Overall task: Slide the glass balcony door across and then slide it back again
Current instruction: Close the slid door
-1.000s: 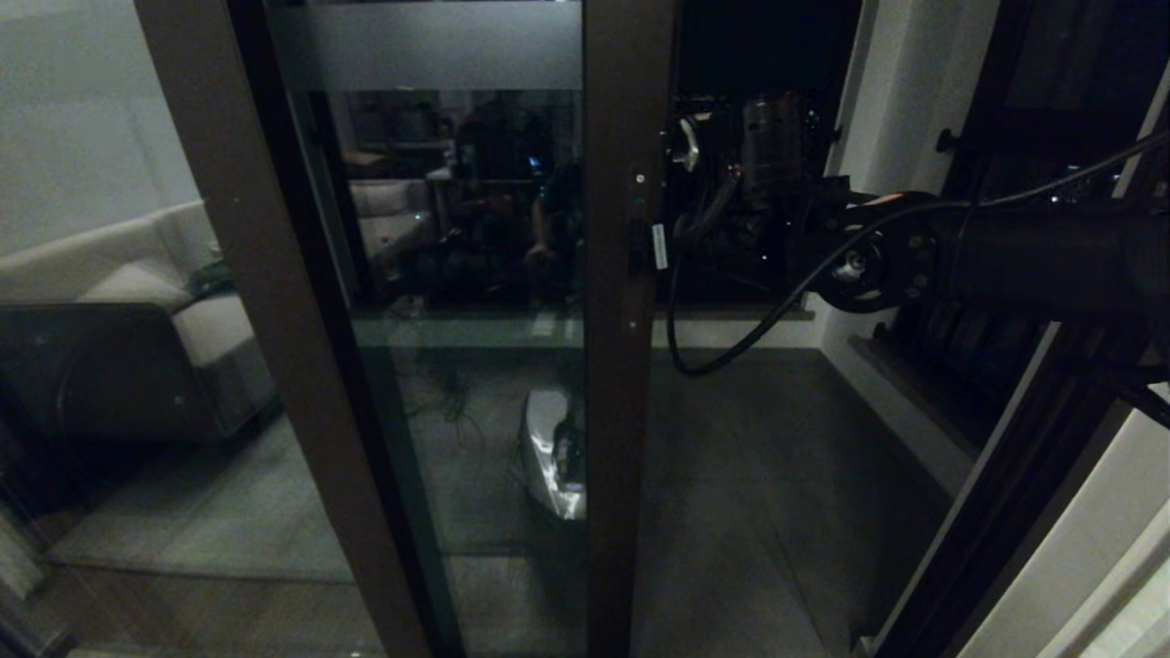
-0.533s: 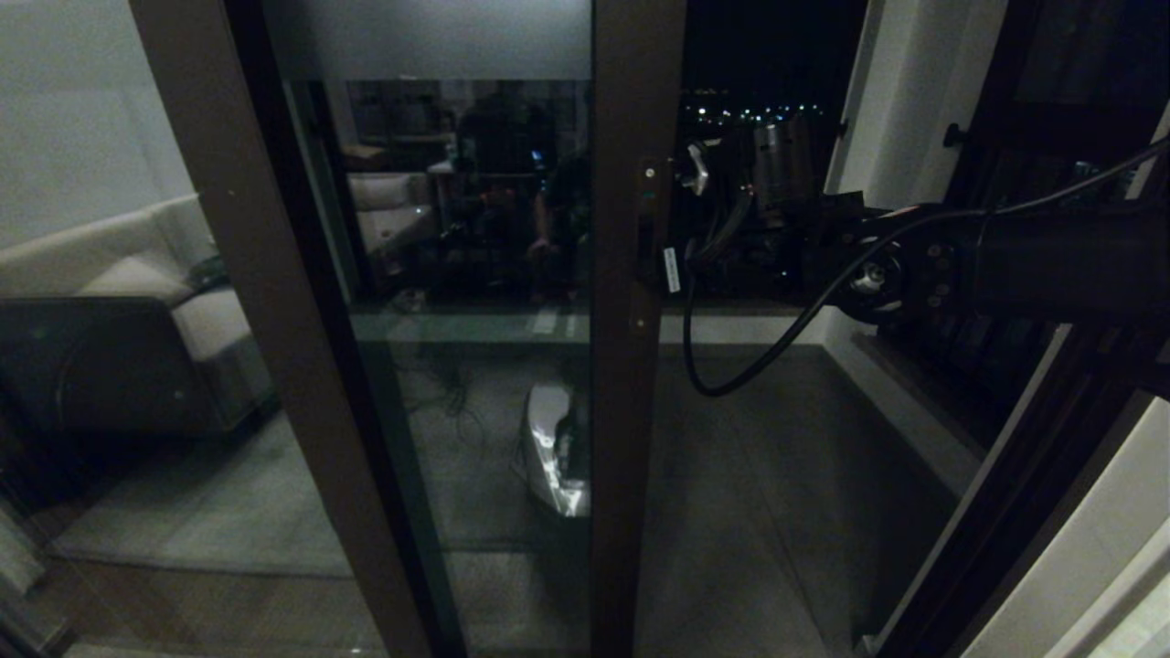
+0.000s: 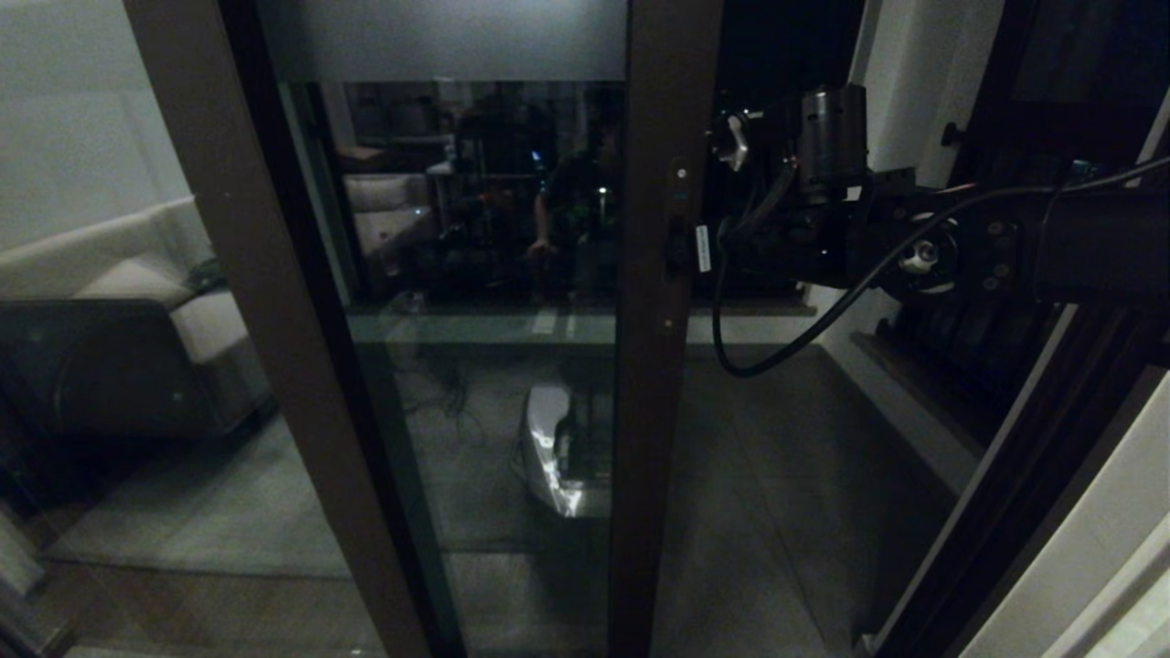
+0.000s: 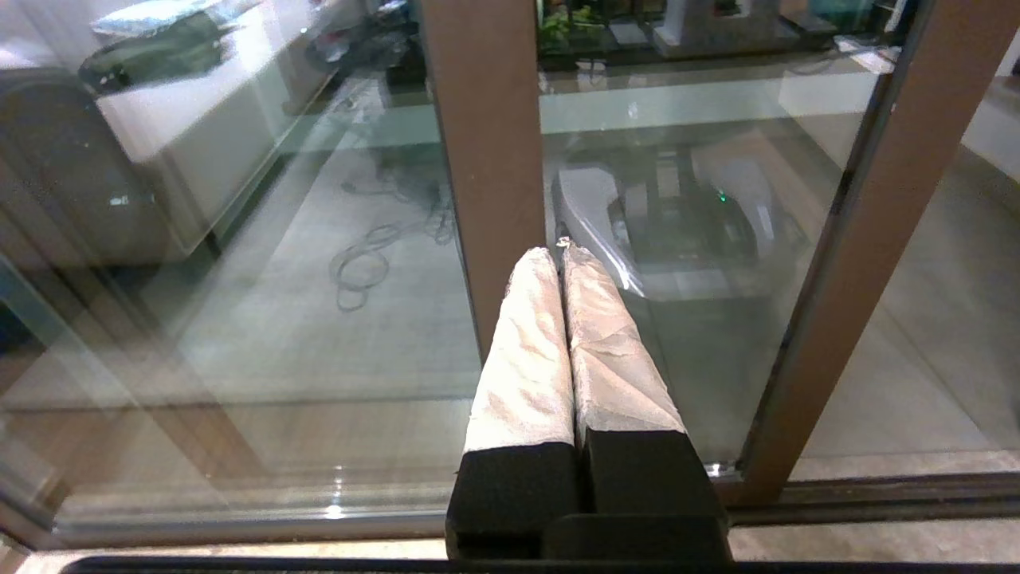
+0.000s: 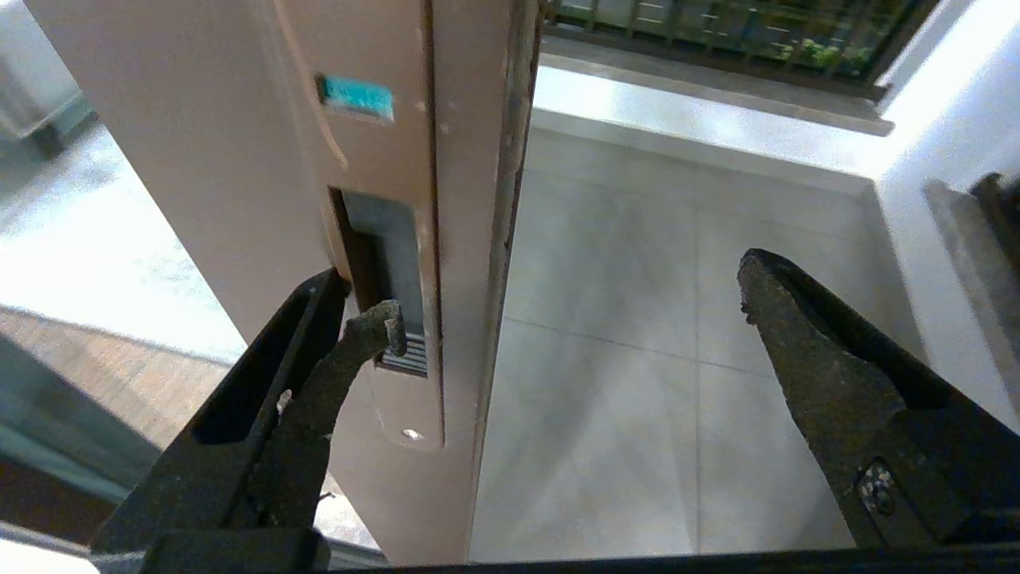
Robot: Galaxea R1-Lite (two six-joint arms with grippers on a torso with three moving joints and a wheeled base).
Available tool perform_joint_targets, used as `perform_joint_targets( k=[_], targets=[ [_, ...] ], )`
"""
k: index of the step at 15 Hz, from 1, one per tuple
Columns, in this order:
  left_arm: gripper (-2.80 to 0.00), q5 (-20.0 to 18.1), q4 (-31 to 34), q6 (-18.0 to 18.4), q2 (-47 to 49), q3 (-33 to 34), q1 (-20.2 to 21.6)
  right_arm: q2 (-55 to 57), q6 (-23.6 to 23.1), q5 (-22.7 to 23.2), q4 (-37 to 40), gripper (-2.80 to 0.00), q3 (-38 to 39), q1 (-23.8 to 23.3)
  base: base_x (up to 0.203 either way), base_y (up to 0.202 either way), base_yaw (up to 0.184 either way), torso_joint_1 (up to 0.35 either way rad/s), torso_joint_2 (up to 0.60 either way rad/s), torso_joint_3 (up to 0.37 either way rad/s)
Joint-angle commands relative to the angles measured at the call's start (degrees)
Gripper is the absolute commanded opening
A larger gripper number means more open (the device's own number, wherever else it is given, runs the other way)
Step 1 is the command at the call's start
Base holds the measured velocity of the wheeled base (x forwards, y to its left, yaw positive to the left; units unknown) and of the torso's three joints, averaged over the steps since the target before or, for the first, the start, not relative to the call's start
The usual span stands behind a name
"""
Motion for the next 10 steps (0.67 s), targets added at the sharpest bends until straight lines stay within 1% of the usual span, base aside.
perform_joint_targets(
  k=[1,6,10],
  targets=[
    [-2.80,0.0,0.0,0.0,0.0,0.1,0.0,-0.4,0.0,0.5,-0.3,0.00,0.0,0.2,0.000,0.000,0.000,0.000,0.00,0.000],
    [-2.80,0.0,0.0,0.0,0.0,0.0,0.0,-0.4,-0.2,0.4,-0.3,0.00,0.2,-0.2,0.000,0.000,0.000,0.000,0.00,0.000],
    [-2.80,0.0,0.0,0.0,0.0,0.1,0.0,-0.5,-0.2,0.4,-0.3,0.00,0.2,-1.6,0.000,0.000,0.000,0.000,0.00,0.000]
  ],
)
